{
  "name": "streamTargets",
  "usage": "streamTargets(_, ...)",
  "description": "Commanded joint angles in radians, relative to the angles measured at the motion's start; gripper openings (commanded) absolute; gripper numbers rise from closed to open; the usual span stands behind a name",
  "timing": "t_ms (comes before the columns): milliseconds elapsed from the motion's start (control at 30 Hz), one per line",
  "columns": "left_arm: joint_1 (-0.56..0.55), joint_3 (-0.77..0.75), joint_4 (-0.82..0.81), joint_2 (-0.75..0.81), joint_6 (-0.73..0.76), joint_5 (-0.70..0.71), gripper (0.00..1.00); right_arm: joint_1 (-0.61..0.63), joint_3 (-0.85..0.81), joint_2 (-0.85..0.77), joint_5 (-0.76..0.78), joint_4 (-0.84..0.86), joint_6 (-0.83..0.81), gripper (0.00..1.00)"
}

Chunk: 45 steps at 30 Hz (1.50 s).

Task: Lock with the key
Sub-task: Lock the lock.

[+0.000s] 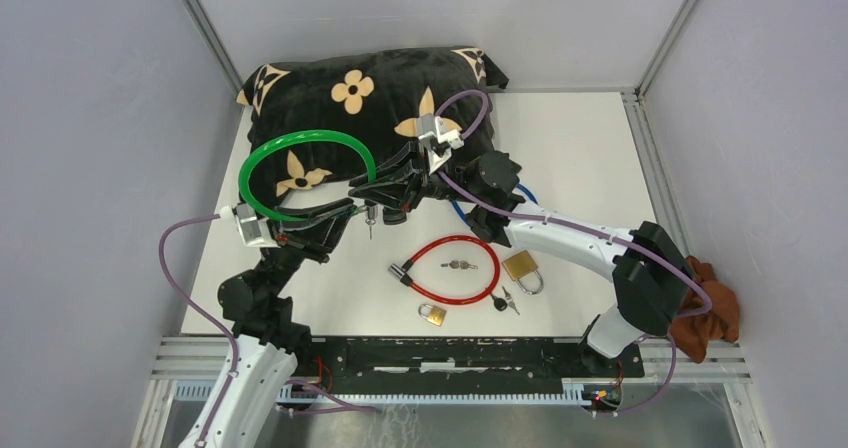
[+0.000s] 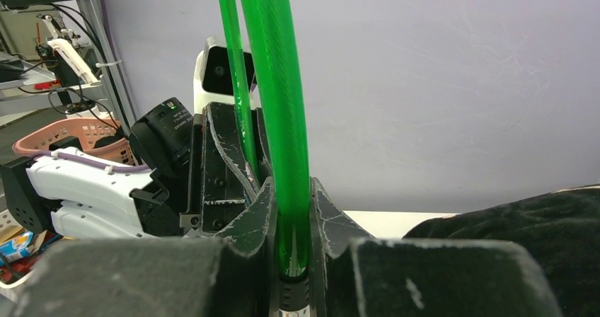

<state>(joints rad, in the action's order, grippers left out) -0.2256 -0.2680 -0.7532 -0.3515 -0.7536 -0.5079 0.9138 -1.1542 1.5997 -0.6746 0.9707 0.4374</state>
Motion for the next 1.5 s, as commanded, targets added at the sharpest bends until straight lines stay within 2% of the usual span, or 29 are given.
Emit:
streamTargets(0,-0.012,0.018,0.033,-0.029,-0.013,-0.059,0.02,0.032,-0.081,0.001,0.006,0.074,0.024,0.00)
streamTargets(100,-0.025,0.031,0.031,-0.040,-0.024,-0.039,0.02,0.052,-0.104,0.010,-0.007,0.061,-0.001,0.00)
streamTargets(233,-0.027,0.020,0.060,-0.038,-0.018,0.013,0.04,0.051,-0.068,-0.032,-0.007,-0.055,-0.102,0.00)
streamTargets(300,-0.027,0.020,0.148,-0.030,-0.018,0.093,0.12,0.022,-0.027,-0.061,0.020,-0.065,-0.078,0.00)
streamTargets(400,-0.027,0.023,0.374,-0.017,-0.049,0.225,0.22,-0.029,0.045,-0.108,0.079,-0.109,-0.048,0.00)
streamTargets(533,-0.028,0.046,0.540,-0.033,-0.139,0.206,0.32,-0.039,0.151,-0.144,0.204,-0.187,-0.069,0.00)
streamTargets(667,-0.027,0.066,0.581,-0.101,-0.204,0.225,0.47,-0.039,0.259,-0.098,0.313,-0.048,0.053,0.00)
streamTargets(767,-0.027,0.068,0.591,-0.137,-0.239,0.247,0.61,-0.042,0.269,-0.036,0.349,0.009,0.110,0.00)
streamTargets(933,-0.026,0.013,0.806,-0.126,-0.235,0.363,0.80,-0.069,0.299,-0.080,0.435,-0.087,-0.014,0.00)
streamTargets(1067,-0.026,-0.057,0.895,-0.080,-0.081,0.355,0.99,-0.073,0.303,-0.155,0.518,-0.264,-0.179,0.00)
streamTargets(1233,-0.026,-0.145,1.011,-0.003,0.085,0.298,1.00,-0.073,0.335,-0.218,0.586,-0.343,-0.275,0.00)
streamTargets(1300,-0.026,-0.167,1.012,0.040,0.140,0.226,0.95,-0.072,0.342,-0.229,0.598,-0.366,-0.295,0.00)
streamTargets(1367,-0.026,-0.189,0.933,0.059,0.171,0.116,0.89,-0.064,0.347,-0.230,0.610,-0.378,-0.307,0.00)
streamTargets(1467,-0.025,-0.230,0.731,0.002,0.106,0.037,0.87,-0.040,0.347,-0.224,0.625,-0.396,-0.320,0.00)
